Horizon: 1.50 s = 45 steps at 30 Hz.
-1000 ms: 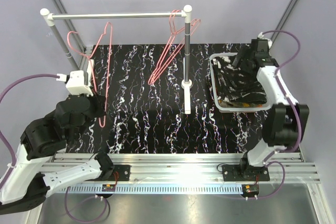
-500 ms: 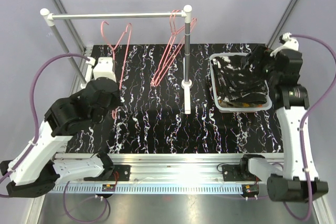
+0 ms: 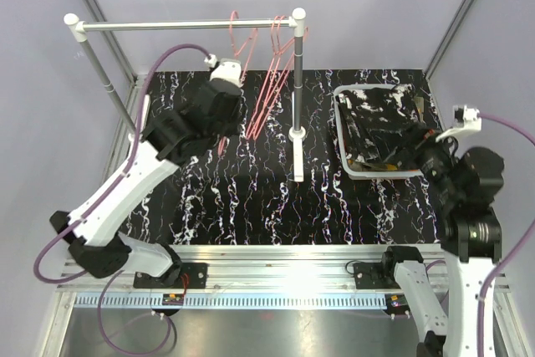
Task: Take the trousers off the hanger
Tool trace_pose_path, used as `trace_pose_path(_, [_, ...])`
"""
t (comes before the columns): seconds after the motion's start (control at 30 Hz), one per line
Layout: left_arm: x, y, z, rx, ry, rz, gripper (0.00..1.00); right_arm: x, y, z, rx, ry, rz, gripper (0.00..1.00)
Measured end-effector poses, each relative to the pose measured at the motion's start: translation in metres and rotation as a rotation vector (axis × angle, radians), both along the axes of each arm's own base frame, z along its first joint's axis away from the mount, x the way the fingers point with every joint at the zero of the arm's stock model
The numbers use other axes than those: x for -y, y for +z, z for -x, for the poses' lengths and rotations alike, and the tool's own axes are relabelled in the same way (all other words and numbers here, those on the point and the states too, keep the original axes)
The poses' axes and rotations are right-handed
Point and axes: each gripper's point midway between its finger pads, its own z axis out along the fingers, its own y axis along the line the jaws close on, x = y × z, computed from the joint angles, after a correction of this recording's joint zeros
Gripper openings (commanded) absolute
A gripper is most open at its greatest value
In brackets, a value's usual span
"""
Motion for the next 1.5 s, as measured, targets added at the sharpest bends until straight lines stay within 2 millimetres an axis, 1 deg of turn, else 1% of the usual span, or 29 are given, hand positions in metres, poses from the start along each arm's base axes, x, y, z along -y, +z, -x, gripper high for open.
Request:
trace_pose_path(0.1, [0.019, -0.004, -0.02, -0.011, -0.029, -0.014, 0.0, -0.002, 0.013, 0.024, 0.07, 0.001, -0.006, 0.99])
trace_pose_path(0.17, [0.029, -0.005, -0.033, -0.015, -0.041, -0.011, 0.0, -0.003, 0.017, 0.035, 0.095, 0.006, -0.011, 0.99])
trace_pose_path(0.23, [0.035, -0.008, -0.049, -0.022, -0.039, -0.006, 0.0, -0.006, 0.019, 0.042, 0.108, 0.022, -0.013, 0.99])
trace_pose_path(0.3, [0.038, -0.014, -0.062, -0.032, -0.03, -0.004, 0.0, -0.007, 0.018, 0.044, 0.105, 0.03, -0.015, 0.99])
trace_pose_path(0.4, [0.043, -0.029, -0.077, -0.063, -0.023, -0.012, 0.0, -0.01, 0.012, 0.046, 0.081, 0.046, -0.019, 0.99])
trace_pose_path(0.47, [0.049, -0.039, -0.083, -0.082, -0.031, -0.017, 0.0, -0.011, 0.009, 0.047, 0.068, 0.053, -0.02, 0.99])
trace_pose_path(0.6, [0.06, -0.053, -0.086, -0.115, -0.053, -0.019, 0.0, -0.013, 0.005, 0.049, 0.051, 0.069, -0.022, 0.99])
trace_pose_path(0.63, [0.062, -0.054, -0.086, -0.119, -0.057, -0.014, 0.03, -0.014, 0.005, 0.05, 0.051, 0.071, -0.022, 0.99])
trace_pose_path(0.73, [0.066, -0.052, -0.086, -0.113, -0.068, 0.014, 0.22, -0.014, 0.006, 0.051, 0.055, 0.075, -0.022, 0.99])
trace_pose_path(0.77, [0.067, -0.052, -0.085, -0.112, -0.07, 0.024, 0.33, -0.015, 0.006, 0.052, 0.058, 0.077, -0.022, 0.99])
trace_pose_path(0.8, [0.067, -0.052, -0.083, -0.112, -0.074, 0.031, 0.42, -0.015, 0.007, 0.053, 0.06, 0.078, -0.021, 0.99])
trace_pose_path(0.83, [0.067, -0.053, -0.081, -0.114, -0.076, 0.04, 0.5, -0.015, 0.007, 0.053, 0.061, 0.078, -0.021, 0.99])
trace_pose_path(0.87, [0.066, -0.053, -0.078, -0.117, -0.077, 0.045, 0.64, -0.015, 0.006, 0.053, 0.061, 0.078, -0.019, 0.99])
trace_pose_path(0.93, [0.064, -0.051, -0.074, -0.114, -0.077, 0.058, 0.75, -0.014, 0.004, 0.053, 0.053, 0.074, -0.015, 0.99])
trace_pose_path(0.97, [0.061, -0.05, -0.07, -0.113, -0.075, 0.064, 0.85, -0.013, 0.002, 0.054, 0.044, 0.072, -0.01, 1.0])
trace_pose_path(1.03, [0.054, -0.045, -0.062, -0.103, -0.069, 0.079, 0.96, -0.011, -0.001, 0.055, 0.028, 0.058, 0.004, 1.0])
trace_pose_path(1.07, [0.048, -0.042, -0.056, -0.096, -0.065, 0.085, 0.99, -0.008, -0.002, 0.056, 0.02, 0.045, 0.016, 0.99])
trace_pose_path(1.17, [0.027, -0.028, -0.038, -0.048, -0.031, 0.121, 0.99, 0.001, -0.002, 0.06, 0.001, 0.003, 0.069, 0.99])
trace_pose_path(1.27, [-0.009, -0.018, -0.014, 0.009, 0.048, 0.147, 0.99, 0.013, -0.001, 0.067, -0.018, -0.055, 0.135, 0.99])
trace_pose_path(1.37, [-0.05, -0.015, 0.006, 0.061, 0.151, 0.183, 0.99, 0.025, -0.004, 0.075, -0.035, -0.105, 0.197, 0.99])
trace_pose_path(1.43, [-0.081, -0.02, 0.018, 0.09, 0.239, 0.201, 0.99, 0.03, -0.011, 0.08, -0.056, -0.112, 0.238, 0.99])
trace_pose_path(1.5, [-0.113, -0.033, 0.027, 0.097, 0.328, 0.209, 0.99, 0.032, -0.021, 0.085, -0.085, -0.101, 0.276, 0.99])
